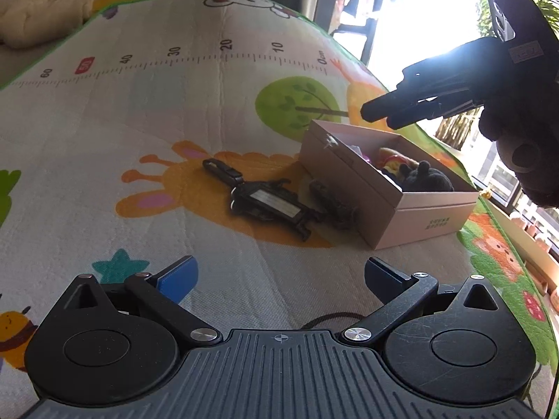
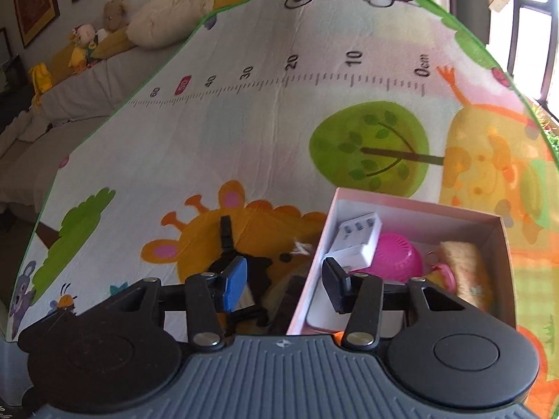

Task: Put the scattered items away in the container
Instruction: 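Grasp the black luggage tag by its strap with the right tool and lift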

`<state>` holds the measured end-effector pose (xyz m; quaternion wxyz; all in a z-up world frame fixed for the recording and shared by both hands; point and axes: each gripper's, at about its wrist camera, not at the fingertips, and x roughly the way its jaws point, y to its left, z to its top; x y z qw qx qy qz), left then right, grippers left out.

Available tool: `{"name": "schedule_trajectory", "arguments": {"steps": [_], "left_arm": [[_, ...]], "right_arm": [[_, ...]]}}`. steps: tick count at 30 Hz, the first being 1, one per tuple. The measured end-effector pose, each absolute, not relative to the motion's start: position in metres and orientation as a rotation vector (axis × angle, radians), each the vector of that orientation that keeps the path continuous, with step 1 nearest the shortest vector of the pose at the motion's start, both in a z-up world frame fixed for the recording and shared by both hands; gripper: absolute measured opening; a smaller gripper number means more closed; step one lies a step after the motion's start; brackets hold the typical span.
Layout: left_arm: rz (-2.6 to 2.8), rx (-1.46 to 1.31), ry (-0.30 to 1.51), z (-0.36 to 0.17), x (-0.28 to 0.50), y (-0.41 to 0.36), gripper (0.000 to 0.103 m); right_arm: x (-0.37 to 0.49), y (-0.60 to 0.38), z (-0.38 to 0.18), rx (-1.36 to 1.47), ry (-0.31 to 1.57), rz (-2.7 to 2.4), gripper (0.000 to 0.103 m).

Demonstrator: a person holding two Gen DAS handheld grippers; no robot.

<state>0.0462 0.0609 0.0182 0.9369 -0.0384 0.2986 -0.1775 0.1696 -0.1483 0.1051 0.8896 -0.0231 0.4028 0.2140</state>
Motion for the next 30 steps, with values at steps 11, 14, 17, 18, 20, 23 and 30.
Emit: {"name": "schedule_trajectory", "arguments": {"steps": [11,14,17,18,20,23,30], "left_arm": [[-0.376,-0.146,0.607,0.008,0.047,0.071,0.103],[-0.396,-0.149,0.592,0.008,0.043,0.071,0.103],[-0.404,-0.149,0.589,0.008,0.042,0.071,0.103],[-0.406,-0.149,0.587,0.008,0.042,0.07,0.103],[-0.41,-0.149,0.585,0.009,0.042,0.071,0.103],[-0.411,-0.153,0.588,0.009,0.043,0.071,0.103],[-0.412,-0.162,0.594,0.008,0.045,0.072,0.103]], "right_arm": [[0.209,-0.063,0.057,-0.429,0.95,0.339,0.011],[0.222,-0.056,0.049,-0.423,0.983,0.308,0.009],[0.238,-0.055,0.051,-0.233,1.023,0.348,0.009],[0.242,-0.056,0.052,-0.164,1.028,0.359,0.011],[0.248,-0.05,0.053,-0.107,1.012,0.38,0.02],[0.248,-0.031,0.05,-0.153,0.949,0.395,0.032],[0.258,-0.009,0.025,-0.207,0.972,0.373,0.02]]}}
